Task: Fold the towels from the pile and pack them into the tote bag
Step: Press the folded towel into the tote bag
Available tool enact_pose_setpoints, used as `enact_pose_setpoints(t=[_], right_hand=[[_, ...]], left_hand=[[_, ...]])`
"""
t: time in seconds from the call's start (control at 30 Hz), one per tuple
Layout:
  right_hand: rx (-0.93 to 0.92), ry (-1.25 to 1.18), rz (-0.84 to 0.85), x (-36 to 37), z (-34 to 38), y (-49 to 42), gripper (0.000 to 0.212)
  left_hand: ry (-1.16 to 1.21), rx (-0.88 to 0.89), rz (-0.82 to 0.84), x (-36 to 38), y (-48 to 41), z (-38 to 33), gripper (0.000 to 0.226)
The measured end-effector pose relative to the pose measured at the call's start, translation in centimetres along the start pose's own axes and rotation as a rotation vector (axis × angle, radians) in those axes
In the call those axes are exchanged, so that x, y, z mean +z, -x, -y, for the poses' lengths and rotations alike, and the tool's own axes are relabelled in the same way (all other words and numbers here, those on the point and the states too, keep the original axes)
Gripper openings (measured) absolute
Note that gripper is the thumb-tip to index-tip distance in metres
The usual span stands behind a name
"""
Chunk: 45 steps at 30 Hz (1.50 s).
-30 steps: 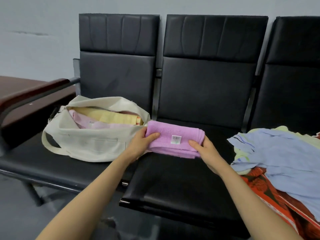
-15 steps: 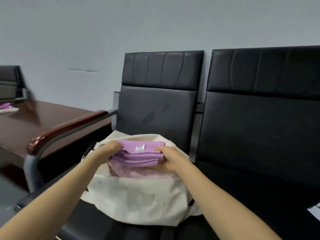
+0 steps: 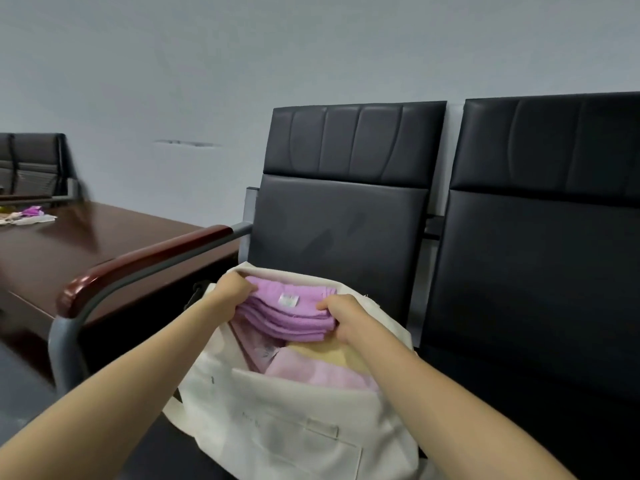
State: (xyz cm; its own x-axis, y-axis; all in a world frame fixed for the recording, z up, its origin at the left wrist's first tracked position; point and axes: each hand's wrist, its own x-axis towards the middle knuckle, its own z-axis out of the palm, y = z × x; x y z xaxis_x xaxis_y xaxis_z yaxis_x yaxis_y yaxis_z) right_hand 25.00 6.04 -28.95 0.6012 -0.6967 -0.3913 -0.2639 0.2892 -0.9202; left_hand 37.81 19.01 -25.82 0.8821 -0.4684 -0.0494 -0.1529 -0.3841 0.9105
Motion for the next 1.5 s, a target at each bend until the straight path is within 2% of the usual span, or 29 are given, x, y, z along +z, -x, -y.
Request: enact_pose_setpoints(t=[0.1, 0.2, 0.3, 0.4, 0.5, 0.57, 0.63, 0.67, 0.73, 0.8, 0.93, 1.0, 1.07, 1.17, 1.23, 1.4, 1.47, 1.5], right_hand=[[-0.109, -0.05, -0.029, 1.3, -0.4, -0.2, 0.037], [-0.174, 0.141, -0.12, 2.4, -0.7, 1.0, 0.059], [-0.23, 0.387, -0.15, 2.7, -0.9, 1.6, 0.065], [-0.259, 0.427, -0.151, 3.0, -0.9, 1.6, 0.066], [-0.249, 0.422, -0.164, 3.1, -1.4, 1.6, 0.067], [-0.25, 0.419, -0.167, 3.2, -1.7, 1.7, 0.067], [-0.263, 0.43, -0.173, 3.3, -1.8, 1.7, 0.064], [-0.269, 0.435, -0.181, 3.4, -1.8, 1.6, 0.06], [-0.26, 0.454, -0.205, 3.3, -1.5, 1.6, 0.051], [-0.232, 0.484, -0.189, 3.0, -1.2, 1.7, 0.052], [-0.236, 0.539, -0.202, 2.4, -0.6, 1.5, 0.061], [-0.308, 0.628, -0.236, 2.7, -0.8, 1.6, 0.052], [-0.427, 0.772, -0.273, 3.2, -1.4, 2.2, 0.039], [-0.721, 1.099, -0.362, 3.2, -2.0, 3.7, 0.03], [-0.843, 1.258, -0.276, 2.7, -2.2, 4.4, 0.033], [-0.635, 1.394, -0.022, 0.2, -2.3, 5.3, 0.036], [-0.588, 1.413, 0.053, -0.8, -2.3, 5.7, 0.037], [-0.569, 1.42, 0.084, -1.3, -2.2, 6.1, 0.039]], left_hand=[[0.043, 0.119, -0.167, 0.6, -0.1, -0.5, 0.03], [-0.065, 0.222, -0.225, 1.5, -0.1, 0.7, 0.032], [-0.309, 0.269, -0.241, 1.6, -0.1, 1.7, 0.035], [-0.586, 0.226, -0.172, 1.7, 0.6, 1.6, 0.042], [-1.039, 0.186, -0.098, 1.8, 2.3, 1.1, 0.043], [-1.248, 0.272, -0.074, 1.9, 3.6, 1.3, 0.039], [-1.344, 0.425, -0.081, 1.7, 4.6, 1.4, 0.037], [-1.348, 0.493, -0.085, 1.6, 4.7, 1.6, 0.04], [-1.317, 0.555, 0.013, 1.7, 3.7, 2.5, 0.05], [-1.361, 0.52, 0.129, 2.1, 2.1, 4.0, 0.057], [-1.359, 0.404, 0.255, 2.2, 0.2, 4.8, 0.068], [-1.302, 0.323, 0.281, 2.4, 0.4, 4.5, 0.076], [-1.241, 0.254, 0.247, 2.7, 1.1, 4.3, 0.064], [-1.191, 0.24, 0.221, 3.0, 1.4, 4.8, 0.064], [-1.195, 0.23, 0.254, 2.7, 1.7, 4.7, 0.068], [-1.257, 0.241, 0.336, 1.8, 3.8, 4.1, 0.065], [-1.223, 0.239, 0.377, 1.5, 5.2, 3.5, 0.059], [-1.13, 0.203, 0.362, 1.4, 6.0, 2.9, 0.054]])
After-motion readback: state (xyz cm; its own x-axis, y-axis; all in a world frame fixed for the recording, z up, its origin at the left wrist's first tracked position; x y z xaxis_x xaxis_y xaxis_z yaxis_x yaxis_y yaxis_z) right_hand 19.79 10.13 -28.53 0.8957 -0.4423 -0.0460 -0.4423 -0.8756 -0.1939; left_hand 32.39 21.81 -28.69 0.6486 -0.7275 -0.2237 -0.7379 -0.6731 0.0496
